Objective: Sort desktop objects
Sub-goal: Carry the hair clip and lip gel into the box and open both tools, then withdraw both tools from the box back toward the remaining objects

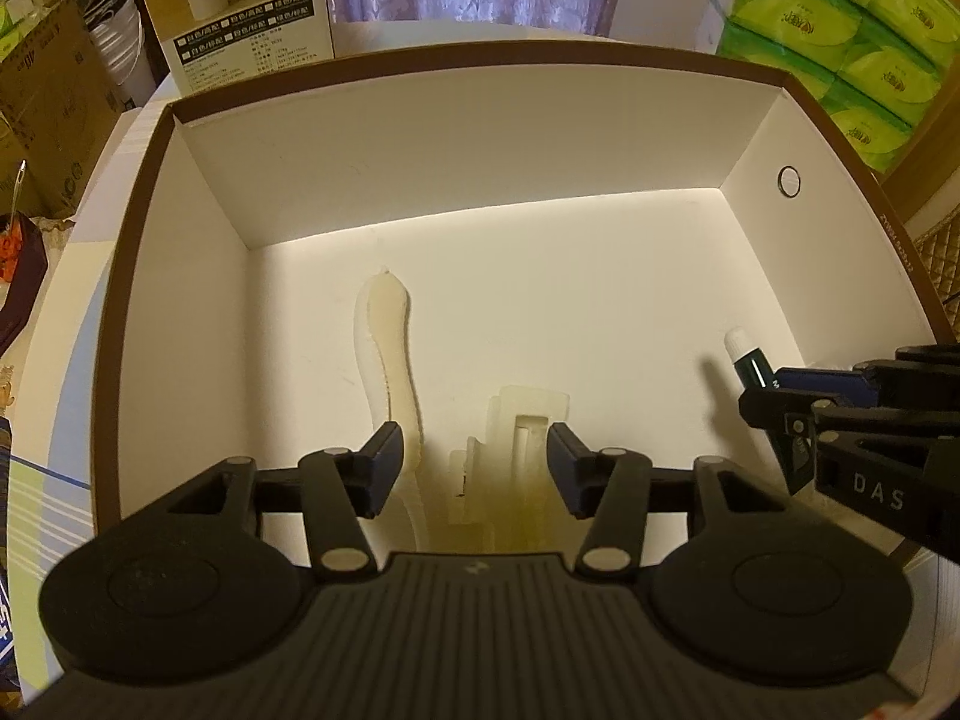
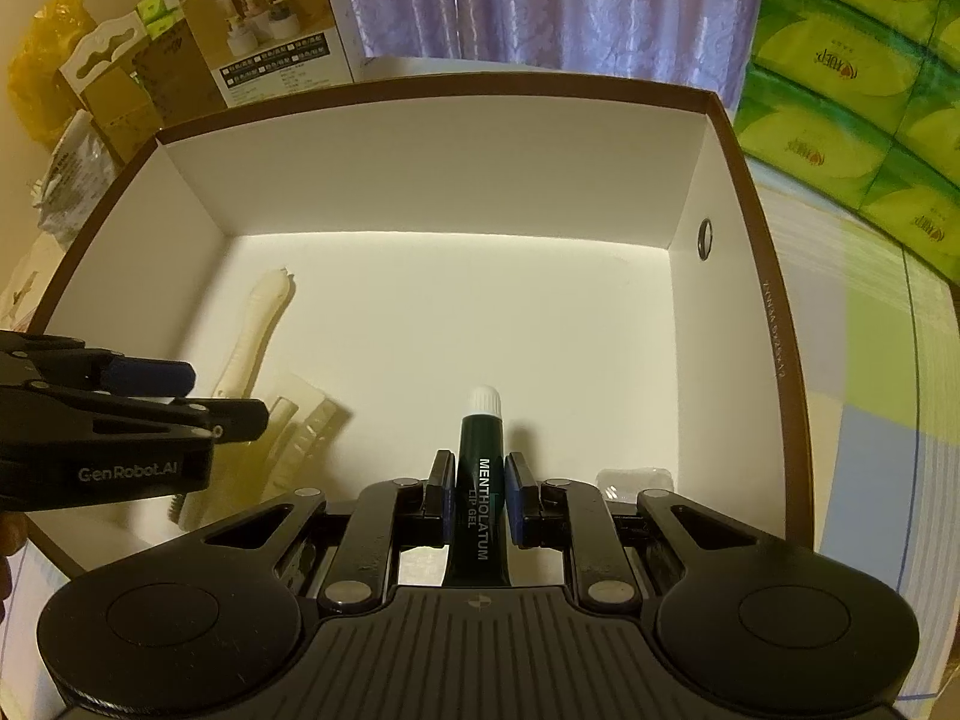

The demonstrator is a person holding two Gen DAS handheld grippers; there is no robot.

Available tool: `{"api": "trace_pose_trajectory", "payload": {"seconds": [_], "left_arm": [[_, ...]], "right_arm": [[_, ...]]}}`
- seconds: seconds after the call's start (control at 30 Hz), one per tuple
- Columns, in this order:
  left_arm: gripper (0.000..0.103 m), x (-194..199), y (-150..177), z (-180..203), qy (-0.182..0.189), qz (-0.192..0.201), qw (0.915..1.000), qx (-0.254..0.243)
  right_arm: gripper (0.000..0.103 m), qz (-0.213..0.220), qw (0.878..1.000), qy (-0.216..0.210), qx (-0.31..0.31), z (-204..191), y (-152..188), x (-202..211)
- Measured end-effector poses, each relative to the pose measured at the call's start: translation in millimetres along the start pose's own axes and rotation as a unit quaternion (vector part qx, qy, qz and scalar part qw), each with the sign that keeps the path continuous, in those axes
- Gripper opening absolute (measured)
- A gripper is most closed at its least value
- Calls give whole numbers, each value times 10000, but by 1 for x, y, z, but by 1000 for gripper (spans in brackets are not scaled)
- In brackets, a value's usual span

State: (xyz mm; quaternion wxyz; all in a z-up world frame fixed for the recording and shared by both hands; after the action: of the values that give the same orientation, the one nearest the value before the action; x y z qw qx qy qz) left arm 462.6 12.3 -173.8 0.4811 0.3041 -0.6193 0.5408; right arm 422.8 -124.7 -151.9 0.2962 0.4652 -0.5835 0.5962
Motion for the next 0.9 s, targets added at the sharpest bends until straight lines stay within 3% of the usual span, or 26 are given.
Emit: {"api": "trace_pose_trajectory", "payload": {"seconds": [0.17, 0.23, 0.3, 0.53, 0.9], "left_arm": [[55, 7, 0, -2, -47, 91, 9999, -30], [59, 10, 0, -2, -83, 145, 9998, -49], [62, 15, 0, -2, -111, 209, 9997, -70], [73, 27, 1, -2, -155, 356, 9992, -88], [79, 48, 6, -2, -286, 521, 9982, -96]], "right_arm": [[19, 150, 9999, 25, 32, 1, -2, 6], [53, 249, 9997, 49, 69, 1, -3, 11], [64, 436, 9989, 81, 125, 0, -3, 18], [77, 676, 9973, 101, 257, -4, -3, 31], [98, 1074, 9941, -24, 138, -5, -1, 57]]}}
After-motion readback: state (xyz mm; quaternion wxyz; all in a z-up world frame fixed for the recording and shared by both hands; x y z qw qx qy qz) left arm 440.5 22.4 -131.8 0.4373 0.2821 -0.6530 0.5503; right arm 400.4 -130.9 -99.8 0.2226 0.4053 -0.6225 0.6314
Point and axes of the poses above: each gripper's, at about its wrist camera, not at the fingertips, and x roughly against the way its jaws point, z to its right, y to its underside, the point moved 5 cm from there along -x, roughly the way its jaws point, and after that the axes turned 3 degrees about -z, right-handed, at the moved point
